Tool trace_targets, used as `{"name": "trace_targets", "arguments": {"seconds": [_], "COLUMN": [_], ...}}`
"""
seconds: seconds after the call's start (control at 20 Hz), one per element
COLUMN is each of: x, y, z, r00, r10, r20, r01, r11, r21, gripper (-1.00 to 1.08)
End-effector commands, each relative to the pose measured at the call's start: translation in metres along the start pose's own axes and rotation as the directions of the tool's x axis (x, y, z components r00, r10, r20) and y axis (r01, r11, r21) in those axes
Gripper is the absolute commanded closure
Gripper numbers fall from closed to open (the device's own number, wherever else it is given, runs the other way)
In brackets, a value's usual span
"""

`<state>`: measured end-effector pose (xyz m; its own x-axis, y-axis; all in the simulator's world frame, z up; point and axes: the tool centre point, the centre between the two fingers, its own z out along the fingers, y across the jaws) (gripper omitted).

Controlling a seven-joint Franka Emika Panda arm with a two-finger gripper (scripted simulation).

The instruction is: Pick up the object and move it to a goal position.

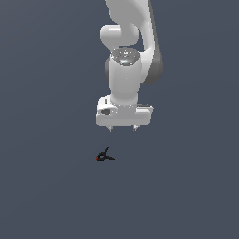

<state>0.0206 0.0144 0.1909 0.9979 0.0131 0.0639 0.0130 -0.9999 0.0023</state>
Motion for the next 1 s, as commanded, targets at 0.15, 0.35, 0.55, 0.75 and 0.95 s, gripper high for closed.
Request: {"name": "trace_targets", "arguments": {"seconds": [0.15,0.35,0.55,0.75,0.95], "x": [0.004,0.008,0.012,0.017,0.022], "y": [0.006,0.013,0.022,0.032,0.043], "z": [0.009,0.019,0.032,0.047,0.062], "r00": [0.997,0.984,0.956,0.908,0.842], "r10": [0.083,0.175,0.291,0.418,0.537], "r20": [0.007,0.014,0.024,0.033,0.040], "r01": [-0.083,-0.175,-0.291,-0.419,-0.538], "r11": [0.997,0.985,0.957,0.908,0.843], "r21": [0.004,0.006,0.006,0.002,-0.006], "gripper": [-0.92,-0.92,-0.92,-0.92,-0.92]}}
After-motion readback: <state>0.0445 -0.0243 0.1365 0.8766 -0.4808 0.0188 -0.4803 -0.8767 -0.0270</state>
